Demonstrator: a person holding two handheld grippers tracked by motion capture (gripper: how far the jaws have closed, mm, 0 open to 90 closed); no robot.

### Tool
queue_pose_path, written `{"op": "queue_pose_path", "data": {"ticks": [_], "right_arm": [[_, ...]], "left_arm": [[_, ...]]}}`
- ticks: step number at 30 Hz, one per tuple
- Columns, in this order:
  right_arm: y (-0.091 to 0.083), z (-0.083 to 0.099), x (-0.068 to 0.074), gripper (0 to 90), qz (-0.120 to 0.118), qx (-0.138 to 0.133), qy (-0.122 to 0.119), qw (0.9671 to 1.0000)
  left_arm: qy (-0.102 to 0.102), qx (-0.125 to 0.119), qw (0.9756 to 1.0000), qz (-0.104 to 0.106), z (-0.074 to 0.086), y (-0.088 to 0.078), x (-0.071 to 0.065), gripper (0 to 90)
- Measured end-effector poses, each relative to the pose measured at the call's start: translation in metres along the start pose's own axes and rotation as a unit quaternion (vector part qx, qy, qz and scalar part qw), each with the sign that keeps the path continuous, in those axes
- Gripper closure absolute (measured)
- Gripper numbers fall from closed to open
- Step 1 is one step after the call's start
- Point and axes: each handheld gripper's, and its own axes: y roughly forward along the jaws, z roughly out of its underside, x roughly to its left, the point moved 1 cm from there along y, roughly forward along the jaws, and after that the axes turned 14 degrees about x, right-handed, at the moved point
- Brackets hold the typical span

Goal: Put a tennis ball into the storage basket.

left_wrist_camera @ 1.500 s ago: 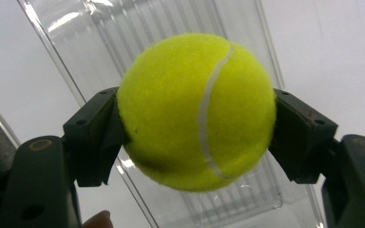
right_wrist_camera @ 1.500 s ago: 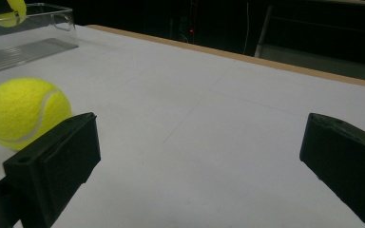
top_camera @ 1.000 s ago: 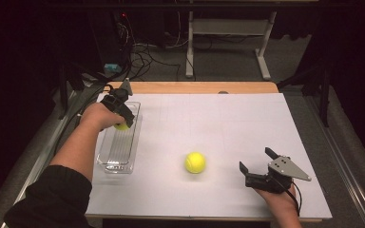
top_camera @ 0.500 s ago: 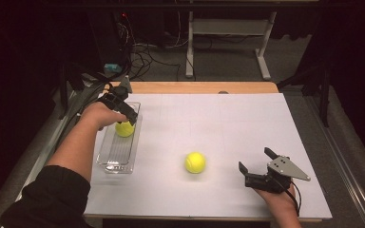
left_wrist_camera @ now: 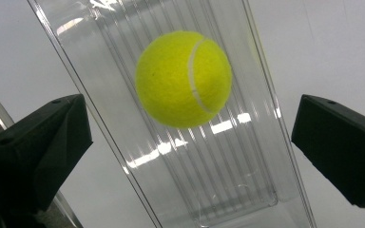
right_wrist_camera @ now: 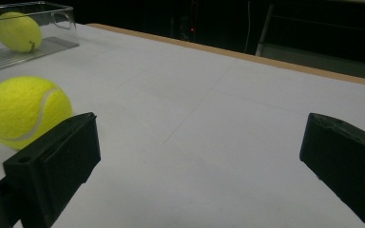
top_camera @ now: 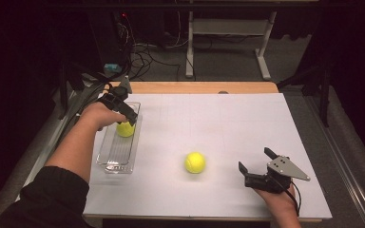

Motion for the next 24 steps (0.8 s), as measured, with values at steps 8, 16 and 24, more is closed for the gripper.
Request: {"op": "queue_pose_path", "data": {"ticks": [8, 16, 24], "right_arm": [[0.0, 0.0, 0.0, 0.0, 0.0, 0.001, 0.001, 1.0], [0.0, 0.0, 0.0, 0.0, 0.0, 0.0, 0.001, 1.0], [0.0, 0.0, 0.001, 0.0, 0.0, 0.0, 0.0, 1.0]], "left_arm": [[0.001, -0.004, 1.0, 0.003, 0.002, -0.002, 0.0, 0.6], [0.01, -0.008, 0.9999, 0.003, 0.005, -0.004, -0.003, 0.7], [0.024, -0.009, 0.9997, 0.0, 0.006, -0.005, -0.012, 0.7]]}}
